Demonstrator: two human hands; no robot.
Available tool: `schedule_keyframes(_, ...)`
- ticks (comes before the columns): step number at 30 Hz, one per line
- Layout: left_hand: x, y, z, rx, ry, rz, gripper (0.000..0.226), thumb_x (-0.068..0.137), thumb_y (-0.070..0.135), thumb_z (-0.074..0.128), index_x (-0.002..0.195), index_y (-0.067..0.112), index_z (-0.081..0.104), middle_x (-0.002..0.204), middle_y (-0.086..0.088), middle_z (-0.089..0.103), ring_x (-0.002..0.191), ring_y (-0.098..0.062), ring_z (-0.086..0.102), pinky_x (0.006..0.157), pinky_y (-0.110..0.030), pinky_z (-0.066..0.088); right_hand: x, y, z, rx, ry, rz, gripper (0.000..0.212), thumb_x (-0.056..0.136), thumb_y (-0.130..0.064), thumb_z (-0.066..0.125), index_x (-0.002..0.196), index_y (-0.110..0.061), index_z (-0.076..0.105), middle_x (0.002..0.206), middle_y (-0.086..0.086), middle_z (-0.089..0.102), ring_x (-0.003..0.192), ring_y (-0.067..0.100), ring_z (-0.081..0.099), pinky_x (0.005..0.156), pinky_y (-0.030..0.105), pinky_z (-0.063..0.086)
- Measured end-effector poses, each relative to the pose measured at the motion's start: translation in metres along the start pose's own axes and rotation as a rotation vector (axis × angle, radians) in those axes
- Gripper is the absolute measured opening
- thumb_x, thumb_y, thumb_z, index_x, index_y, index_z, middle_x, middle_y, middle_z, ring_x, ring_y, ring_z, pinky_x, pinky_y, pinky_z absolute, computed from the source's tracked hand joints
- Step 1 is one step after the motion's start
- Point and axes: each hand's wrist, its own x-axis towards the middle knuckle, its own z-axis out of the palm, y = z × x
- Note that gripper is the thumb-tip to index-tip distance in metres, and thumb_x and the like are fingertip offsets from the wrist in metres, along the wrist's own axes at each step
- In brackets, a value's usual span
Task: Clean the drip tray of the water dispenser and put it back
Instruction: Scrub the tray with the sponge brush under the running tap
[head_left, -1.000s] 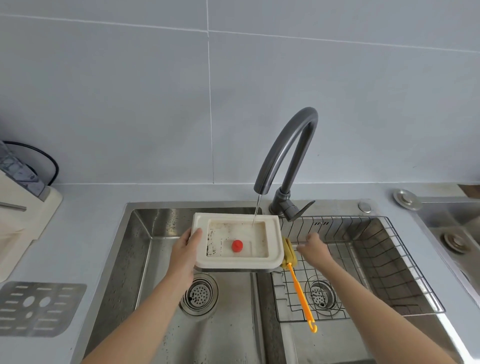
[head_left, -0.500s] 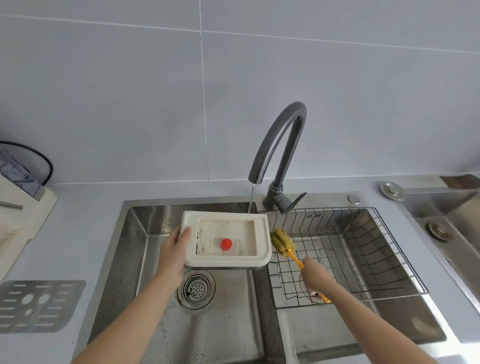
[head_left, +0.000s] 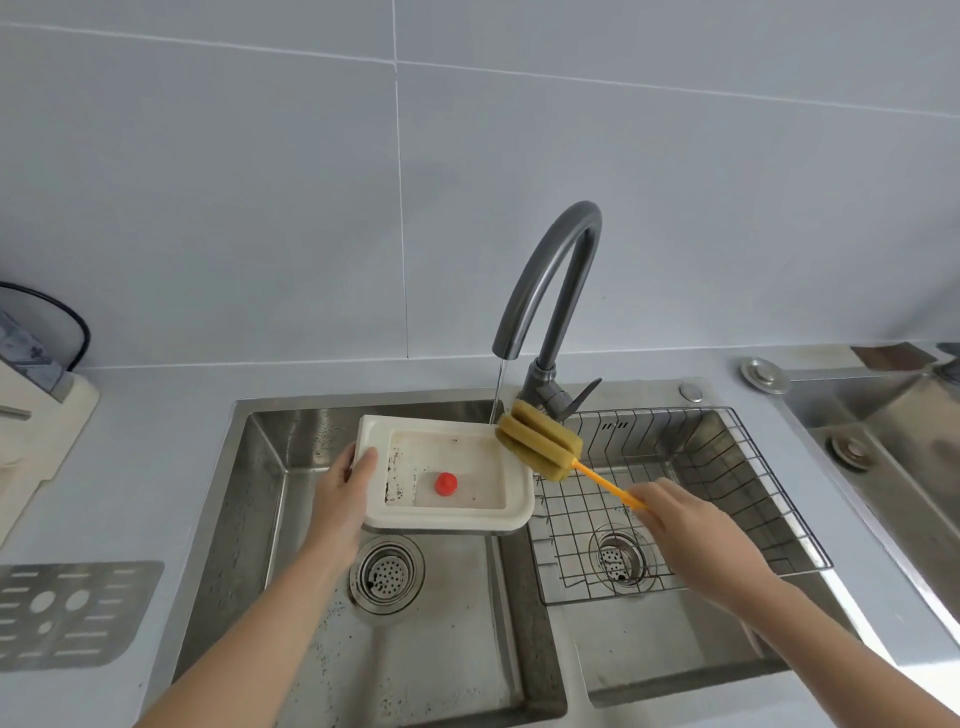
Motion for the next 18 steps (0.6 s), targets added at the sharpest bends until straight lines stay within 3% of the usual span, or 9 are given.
schedule_keyframes(3,-0.002,0.001,0.005,0.016,0.002,0.042,0.016,0.091,0.021,0.049,0.098,0.029,0.061,0.086,0.008,0.067,0.077,-0.009,0.064,0.053,-0.022,0.051,0.002,-0.017,-0.007,-0.277,-0.045,-0.056,0.029,0.093,-0.009,0.041,0.120,-0.018,0.045,0.108,0.000,0.051,0.079,0.030,0.059,0.056,0.035,0.035)
schedule_keyframes(7,-0.005,0.004,0.010,-0.007,0.019,0.069,0.026,0.091,0.022,0.049,0.081,0.041,0.063,0.079,0.015,0.069,0.071,0.000,0.065,0.053,-0.016,0.050,-0.004,-0.029,-0.011,-0.364,-0.057,-0.129,0.041,0.083,0.002,0.044,0.120,-0.016,0.042,0.109,0.001,0.047,0.079,0.027,0.058,0.054,0.033,0.031)
schedule_keyframes(13,-0.003,0.001,0.023,-0.069,0.003,0.052,0.029,0.091,0.023,0.050,0.078,0.044,0.064,0.086,0.012,0.068,0.083,-0.009,0.064,0.067,-0.028,0.052,-0.024,-0.031,-0.021,-0.363,-0.077,-0.179,0.040,0.084,0.004,0.040,0.118,-0.013,0.048,0.105,0.002,0.053,0.064,0.025,0.050,0.052,0.032,0.035)
schedule_keyframes(18,-0.001,-0.007,0.031,-0.115,-0.044,0.012,0.021,0.091,0.025,0.049,0.085,0.040,0.063,0.094,0.007,0.067,0.088,-0.014,0.063,0.074,-0.035,0.052,-0.031,-0.026,-0.034,-0.375,-0.135,-0.116,0.040,0.088,-0.001,0.034,0.123,-0.021,0.040,0.109,-0.004,0.048,0.068,0.026,0.049,0.050,0.029,0.030)
